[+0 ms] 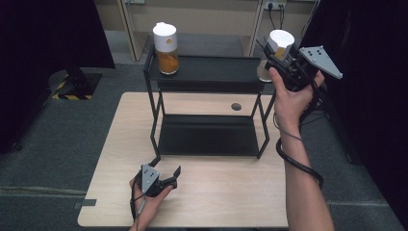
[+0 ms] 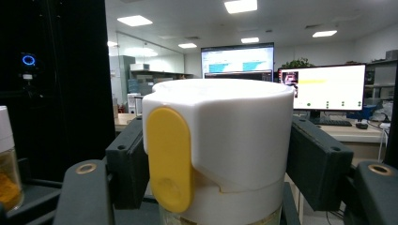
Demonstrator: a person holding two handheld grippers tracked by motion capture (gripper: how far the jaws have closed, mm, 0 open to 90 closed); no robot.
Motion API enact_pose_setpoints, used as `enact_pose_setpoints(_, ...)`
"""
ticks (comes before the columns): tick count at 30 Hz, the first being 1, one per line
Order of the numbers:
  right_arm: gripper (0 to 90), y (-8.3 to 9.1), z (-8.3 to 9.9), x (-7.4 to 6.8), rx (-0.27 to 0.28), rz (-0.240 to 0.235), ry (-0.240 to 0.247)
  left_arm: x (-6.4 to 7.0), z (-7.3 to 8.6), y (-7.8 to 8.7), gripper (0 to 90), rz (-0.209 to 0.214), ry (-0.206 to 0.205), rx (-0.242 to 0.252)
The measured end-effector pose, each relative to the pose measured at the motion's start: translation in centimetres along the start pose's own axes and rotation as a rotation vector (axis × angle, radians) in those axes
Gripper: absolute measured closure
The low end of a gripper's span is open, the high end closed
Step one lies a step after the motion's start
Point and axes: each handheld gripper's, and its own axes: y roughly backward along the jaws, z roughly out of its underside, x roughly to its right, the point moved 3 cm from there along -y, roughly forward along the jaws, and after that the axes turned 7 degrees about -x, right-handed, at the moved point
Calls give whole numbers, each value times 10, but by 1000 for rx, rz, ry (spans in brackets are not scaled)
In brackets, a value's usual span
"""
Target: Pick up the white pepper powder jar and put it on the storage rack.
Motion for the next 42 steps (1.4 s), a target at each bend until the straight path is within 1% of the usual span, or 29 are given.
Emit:
enact_pose_setpoints(9,309,-16,-3,1,-21,19,-13,0,0,0,133,3,3,0)
enact_pose_setpoints(18,309,-28,-7,0,-45,26,-1,0,0,0,133,3,2,-1)
enact_pose_setpoints(21,308,-32,-5,1,-51,28,-4,0,0,0,134,3,1,1)
enact_pose_setpoints(24,309,-36,-4,1,-60,33,7,0,0,0,133,3,2,-1)
enact_pose_setpoints(29,308,-39,-2,1,-63,39,8,1,0,0,133,3,0,1)
enact_pose_setpoints(35,308,-41,-2,1,-64,38,27,1,0,0,133,4,1,1)
enact_pose_setpoints(38,308,-42,-2,1,-66,39,46,1,0,0,133,5,0,0)
enact_pose_setpoints(42,308,-43,-1,2,-70,40,39,1,0,0,133,5,1,1)
